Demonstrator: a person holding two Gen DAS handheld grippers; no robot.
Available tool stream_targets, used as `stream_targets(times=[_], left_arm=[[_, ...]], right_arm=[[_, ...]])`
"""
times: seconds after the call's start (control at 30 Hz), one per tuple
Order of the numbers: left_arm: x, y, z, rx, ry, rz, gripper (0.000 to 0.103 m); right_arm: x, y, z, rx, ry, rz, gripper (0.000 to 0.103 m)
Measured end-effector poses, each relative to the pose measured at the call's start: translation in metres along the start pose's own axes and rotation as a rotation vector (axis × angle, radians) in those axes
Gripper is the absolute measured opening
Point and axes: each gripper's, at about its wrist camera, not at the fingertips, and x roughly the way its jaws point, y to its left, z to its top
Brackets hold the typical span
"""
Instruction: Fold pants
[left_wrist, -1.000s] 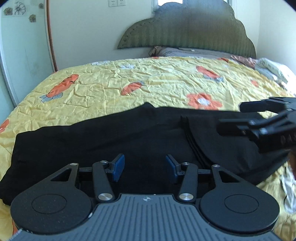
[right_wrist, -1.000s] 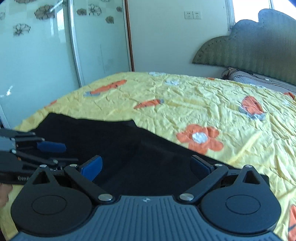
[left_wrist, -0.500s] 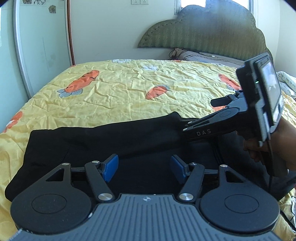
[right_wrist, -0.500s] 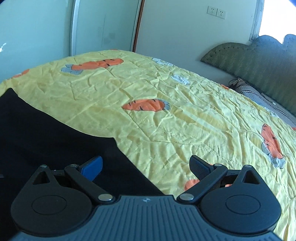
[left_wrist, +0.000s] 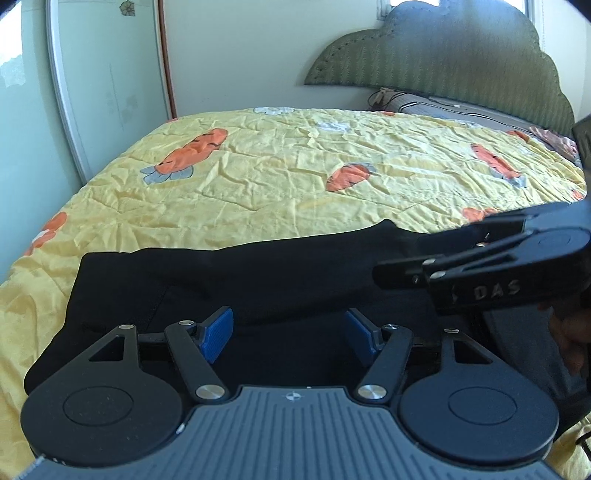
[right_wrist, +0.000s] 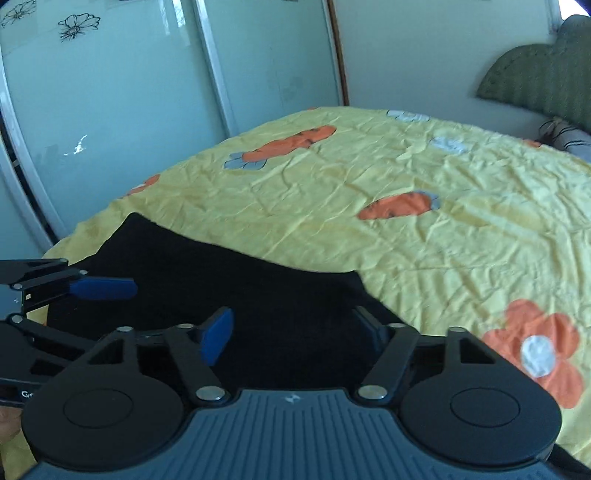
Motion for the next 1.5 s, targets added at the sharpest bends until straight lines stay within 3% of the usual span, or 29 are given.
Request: stream_targets(times=[0.13,0.27,0.4,0.53,0.7,0.87,1.07,1.23,1.4,1.5], left_arm=[[0.002,0.004,-0.002,-0.005,0.014,0.025,0.07],[0.004,0.007,-0.003,-0.01,0.032,0.041,0.07],[0.005,0.009,-0.003,-0.014,0.034,0.043,0.071],[0.006,0.008,-0.004,-0.008,0.036,0.043,0.071],[0.006,0.007,-0.005,0.011,0.038,0.053,0.072],[0.0,0.014,-0.005,0.001,0.03,0.07,0.072],[-0.018,0.044,-0.016,-0.055,0.012,0.121,0.073],[-0.018,0.068,-0.032,-0.063,0.041,0.117,0.074],[-0.036,0.075,-0.033,-0.076,-0.003,0.124,0.073],[-0.049,0.09,-0.027,-0.135,-0.045,0.151,0.074]], right_arm=[[0.02,0.004,0.001,-0.047,0.034,-0.061,0.052],[0.016,0.007,0.004,-0.066,0.013,-0.169,0.053],[0.001,0.016,0.001,-0.07,-0.005,-0.118,0.053],[0.015,0.017,-0.006,-0.096,0.047,-0.173,0.053],[-0.003,0.027,-0.005,-0.087,-0.002,-0.193,0.053],[-0.022,0.055,-0.017,-0.105,-0.016,-0.13,0.053],[-0.032,0.081,-0.033,-0.126,0.002,-0.062,0.053],[-0.024,0.088,-0.049,-0.144,0.049,-0.078,0.053],[-0.045,0.097,-0.047,-0.134,-0.033,-0.128,0.054],[-0.055,0.123,-0.043,-0.196,-0.101,-0.097,0.054]])
